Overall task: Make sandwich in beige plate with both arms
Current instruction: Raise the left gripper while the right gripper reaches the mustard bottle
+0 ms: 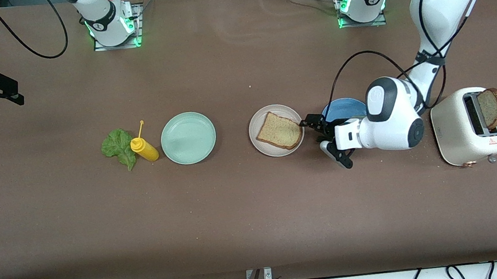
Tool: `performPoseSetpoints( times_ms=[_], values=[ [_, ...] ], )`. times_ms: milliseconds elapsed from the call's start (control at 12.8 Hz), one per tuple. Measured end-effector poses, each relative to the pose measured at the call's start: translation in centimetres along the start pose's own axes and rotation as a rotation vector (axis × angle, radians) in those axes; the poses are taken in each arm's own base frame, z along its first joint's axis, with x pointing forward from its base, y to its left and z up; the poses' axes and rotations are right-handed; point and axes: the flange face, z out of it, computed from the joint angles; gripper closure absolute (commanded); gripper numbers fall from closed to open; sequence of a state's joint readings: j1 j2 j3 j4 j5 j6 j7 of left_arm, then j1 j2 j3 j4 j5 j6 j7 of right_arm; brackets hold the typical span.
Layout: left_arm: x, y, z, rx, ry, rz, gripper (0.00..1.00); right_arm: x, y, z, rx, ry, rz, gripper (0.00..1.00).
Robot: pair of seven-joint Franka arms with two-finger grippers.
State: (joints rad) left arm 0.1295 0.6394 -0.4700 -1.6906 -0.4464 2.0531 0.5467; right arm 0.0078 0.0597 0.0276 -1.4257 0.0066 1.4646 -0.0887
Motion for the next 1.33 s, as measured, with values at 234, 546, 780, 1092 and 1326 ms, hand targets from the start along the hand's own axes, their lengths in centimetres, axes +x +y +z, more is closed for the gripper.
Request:
performPoseSetpoints(
  times_ms=[234,546,780,1092,1326],
  values=[
    [-0.8,0.9,-6.1,0.105,-0.045,-0.015,0.0,0.0,-0.1,0.0,0.0,0.0,-0.001,0.0],
    [-1.2,4.1,-15.2,0.309,-0.099,-0.114,0.0,0.6,-0.2,1.1,0.002,-0.019,-0.005,0.0],
    [-2.0,7.2,-21.6,0.494,-0.051,-0.269,0.0,2.0,0.0,3.7,0.008,-0.064,-0.005,0.0],
    [-4.7,12.0,-27.8,0.645,0.028,-0.396,0.0,4.0,-1.2,7.2,0.014,-0.105,-0.046,0.0],
    [-7.4,10.5,-32.4,0.664,0.094,-0.486,0.0,6.8,-3.0,11.1,0.018,-0.1,-0.154,0.0]
  ],
)
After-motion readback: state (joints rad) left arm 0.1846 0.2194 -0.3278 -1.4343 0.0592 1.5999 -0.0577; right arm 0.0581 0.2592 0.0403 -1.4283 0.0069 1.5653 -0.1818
